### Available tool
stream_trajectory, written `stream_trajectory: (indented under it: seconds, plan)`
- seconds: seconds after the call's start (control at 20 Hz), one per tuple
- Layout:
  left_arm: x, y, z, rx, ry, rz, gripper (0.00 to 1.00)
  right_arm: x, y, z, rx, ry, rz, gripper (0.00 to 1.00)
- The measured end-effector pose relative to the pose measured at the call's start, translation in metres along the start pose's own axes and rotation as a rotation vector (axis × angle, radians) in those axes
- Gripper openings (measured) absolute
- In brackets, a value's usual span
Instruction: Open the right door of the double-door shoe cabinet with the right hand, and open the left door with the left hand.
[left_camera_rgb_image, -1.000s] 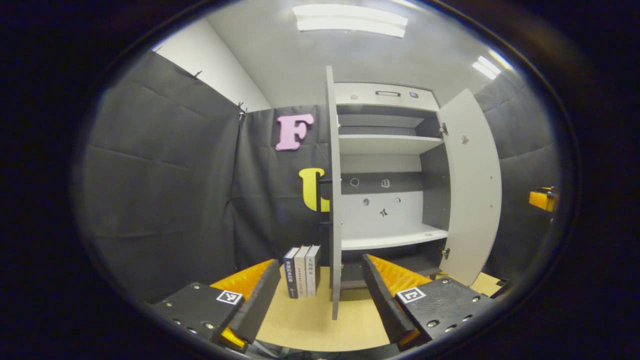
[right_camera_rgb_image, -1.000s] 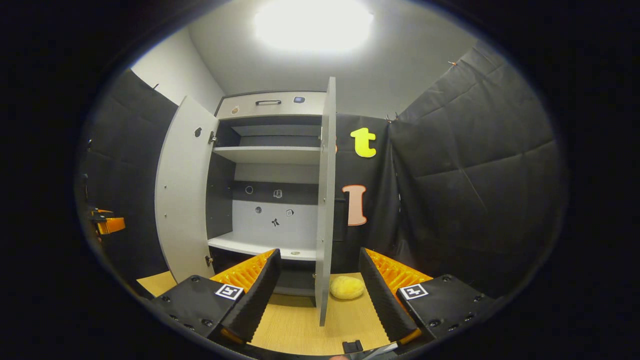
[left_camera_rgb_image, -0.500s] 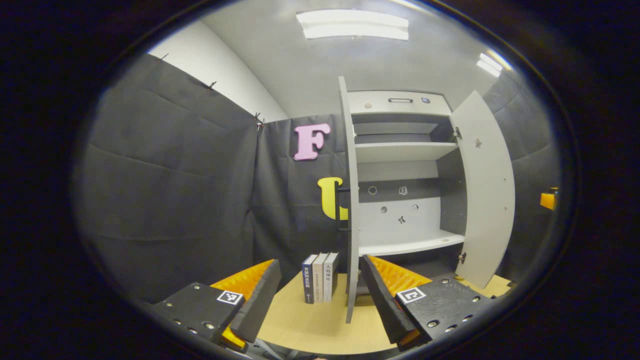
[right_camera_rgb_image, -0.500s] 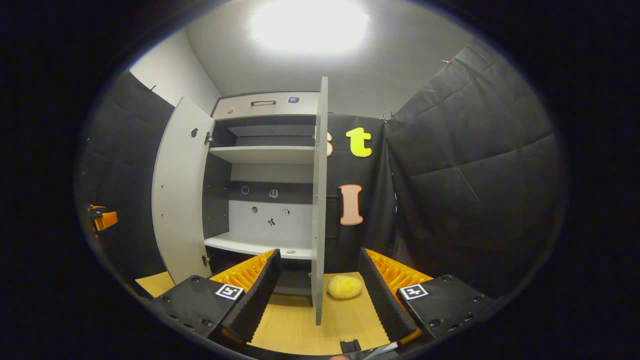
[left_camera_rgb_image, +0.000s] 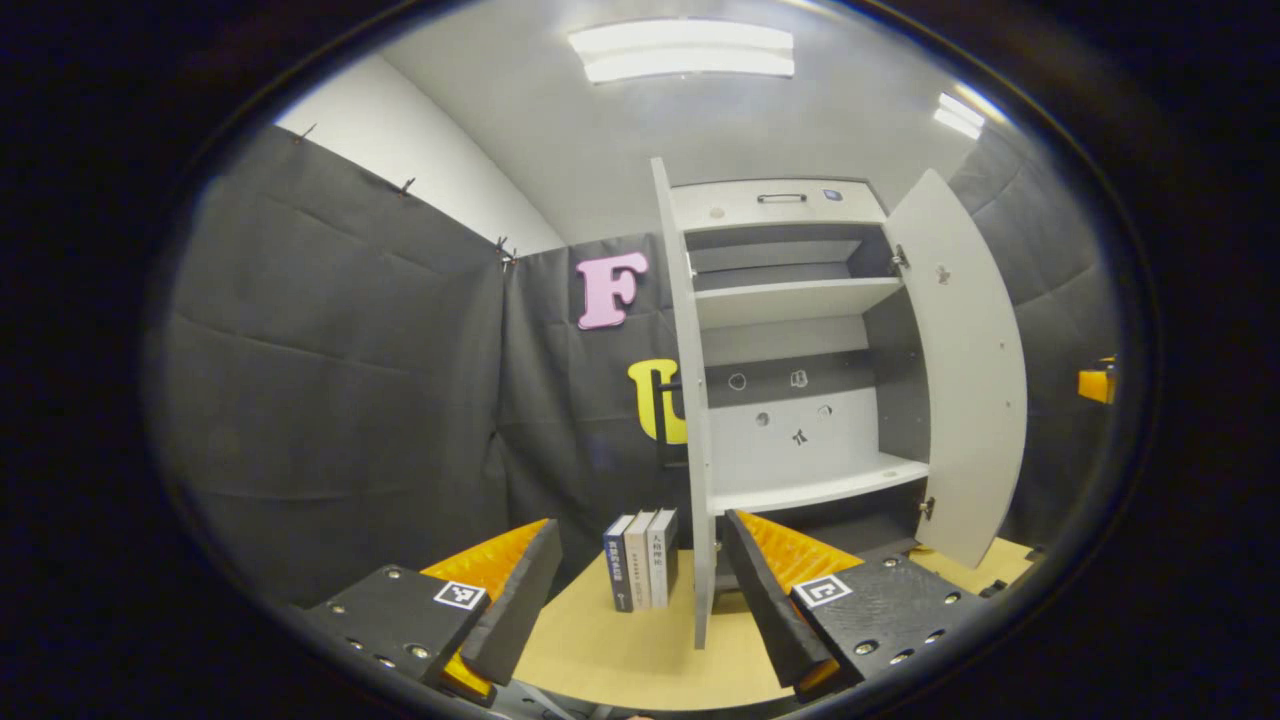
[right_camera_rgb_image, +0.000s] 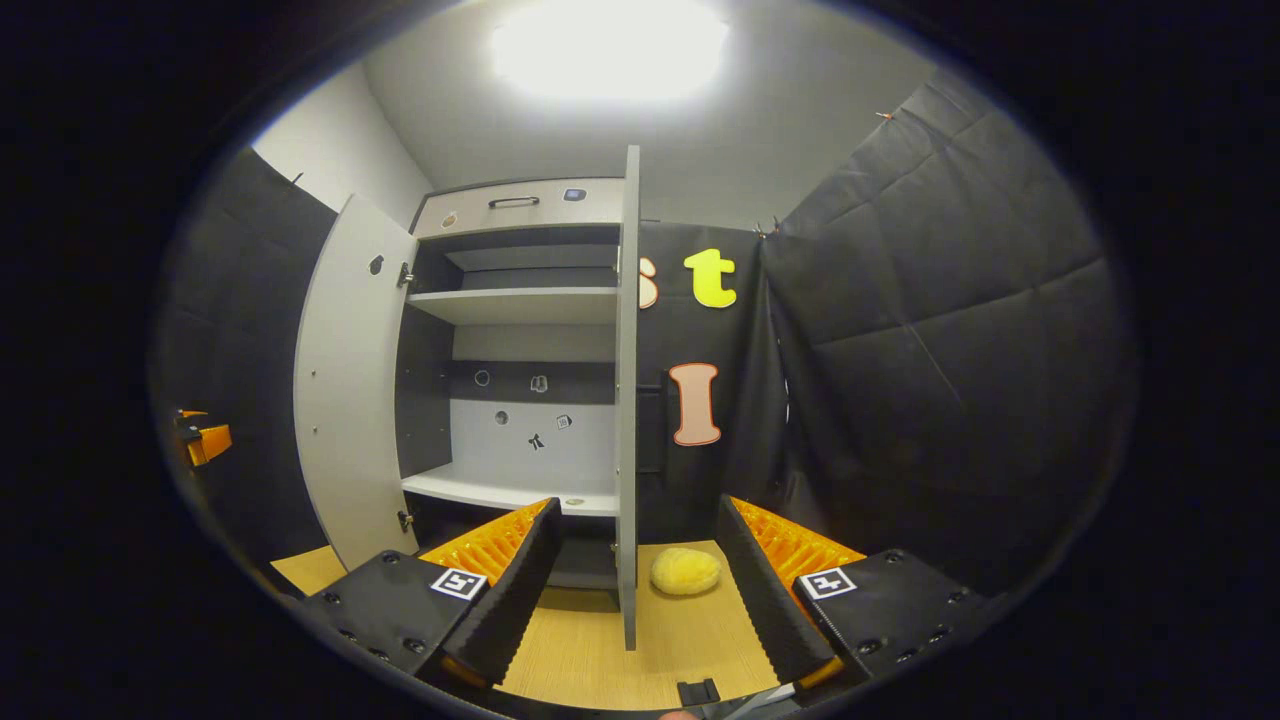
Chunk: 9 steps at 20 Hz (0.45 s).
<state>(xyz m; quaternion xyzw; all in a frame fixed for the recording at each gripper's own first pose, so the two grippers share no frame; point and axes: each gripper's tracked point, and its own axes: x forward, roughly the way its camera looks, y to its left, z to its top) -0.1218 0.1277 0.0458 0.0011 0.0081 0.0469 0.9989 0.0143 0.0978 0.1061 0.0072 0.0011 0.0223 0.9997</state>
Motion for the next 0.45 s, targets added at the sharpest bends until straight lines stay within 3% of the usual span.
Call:
stream_trajectory:
  seconds: [0.45]
  plan:
    - [0.0006, 0.0049, 0.0013, -0.013, 0.005, 0.018, 0.95, 0.0029, -0.0034, 0.0001, 0.003, -0.001, 0.001, 0.95]
